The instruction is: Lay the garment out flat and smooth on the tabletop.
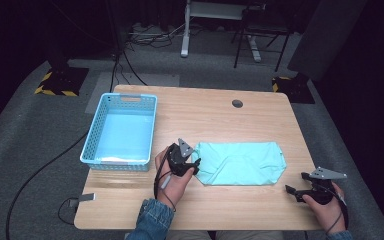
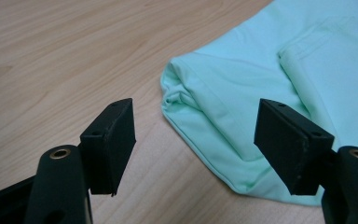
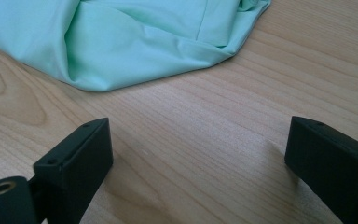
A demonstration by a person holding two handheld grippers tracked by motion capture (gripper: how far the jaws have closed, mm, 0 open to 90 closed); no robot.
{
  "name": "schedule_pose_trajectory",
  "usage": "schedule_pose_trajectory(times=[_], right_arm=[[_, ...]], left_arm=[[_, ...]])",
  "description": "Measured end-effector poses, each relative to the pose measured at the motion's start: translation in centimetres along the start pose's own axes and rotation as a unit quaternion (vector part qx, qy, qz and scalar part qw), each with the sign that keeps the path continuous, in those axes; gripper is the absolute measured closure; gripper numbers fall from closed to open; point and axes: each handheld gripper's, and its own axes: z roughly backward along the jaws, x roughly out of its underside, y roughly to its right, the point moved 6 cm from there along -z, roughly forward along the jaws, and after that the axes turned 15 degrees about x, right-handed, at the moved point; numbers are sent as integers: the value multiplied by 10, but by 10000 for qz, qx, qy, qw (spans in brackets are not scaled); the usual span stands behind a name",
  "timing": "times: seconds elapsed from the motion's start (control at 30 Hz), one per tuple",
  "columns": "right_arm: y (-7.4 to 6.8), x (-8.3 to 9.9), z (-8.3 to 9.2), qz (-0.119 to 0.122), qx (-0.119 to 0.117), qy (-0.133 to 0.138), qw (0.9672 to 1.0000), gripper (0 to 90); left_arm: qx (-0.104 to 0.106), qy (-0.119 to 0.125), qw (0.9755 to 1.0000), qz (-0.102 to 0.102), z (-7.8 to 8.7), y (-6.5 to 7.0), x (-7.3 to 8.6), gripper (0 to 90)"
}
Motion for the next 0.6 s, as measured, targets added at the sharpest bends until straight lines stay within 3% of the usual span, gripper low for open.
schedule_pose_trajectory(times=[0.07,0.2,0.6], right_arm=[[0,0,0,1,1,1,10000,73],[0,0,0,2,0,-3,10000,73],[0,0,0,-7,8,-3,10000,74]], left_arm=[[113,61,9999,-27,2,3,4,282],[202,-114,9997,-17,4,5,16,265],[256,-534,9982,40,9,7,48,235]])
